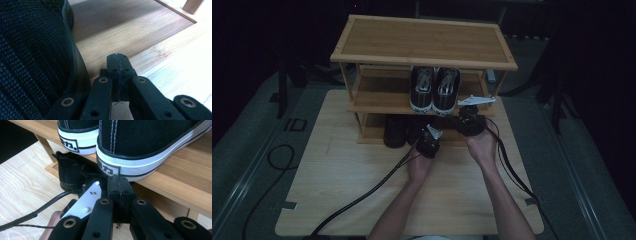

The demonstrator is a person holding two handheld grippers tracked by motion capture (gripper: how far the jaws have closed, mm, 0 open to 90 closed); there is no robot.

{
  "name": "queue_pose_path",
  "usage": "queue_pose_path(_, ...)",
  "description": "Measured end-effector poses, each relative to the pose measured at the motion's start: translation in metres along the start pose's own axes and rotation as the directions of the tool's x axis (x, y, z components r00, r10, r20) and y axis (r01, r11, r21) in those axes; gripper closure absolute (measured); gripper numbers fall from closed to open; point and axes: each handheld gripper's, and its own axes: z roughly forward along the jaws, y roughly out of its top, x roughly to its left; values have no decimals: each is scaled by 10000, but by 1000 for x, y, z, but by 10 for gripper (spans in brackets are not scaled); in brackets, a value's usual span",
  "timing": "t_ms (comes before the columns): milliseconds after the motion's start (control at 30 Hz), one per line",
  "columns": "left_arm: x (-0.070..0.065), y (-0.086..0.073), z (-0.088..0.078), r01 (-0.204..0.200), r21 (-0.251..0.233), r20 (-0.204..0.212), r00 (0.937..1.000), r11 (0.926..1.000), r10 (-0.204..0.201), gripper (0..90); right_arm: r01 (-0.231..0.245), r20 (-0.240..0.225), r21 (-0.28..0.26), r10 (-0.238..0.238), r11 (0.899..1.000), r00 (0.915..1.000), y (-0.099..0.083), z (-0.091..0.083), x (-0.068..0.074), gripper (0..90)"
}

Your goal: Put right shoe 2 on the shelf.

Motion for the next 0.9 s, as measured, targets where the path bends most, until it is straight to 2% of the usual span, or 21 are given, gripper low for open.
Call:
queue_pose_path(133,0,0,0,12,-4,6,10000,10000,-12,900,64,6,15,-64,10000,10000,0,0,0,900)
queue_pose_path(500,0,0,0,13,-9,9,10000,10000,-13,900,313,415,58,-315,9995,9986,-1,-14,-4,900)
queue_pose_path(900,0,0,0,-24,15,16,10000,10000,24,900,-321,648,289,301,9991,9974,-20,-14,-27,900)
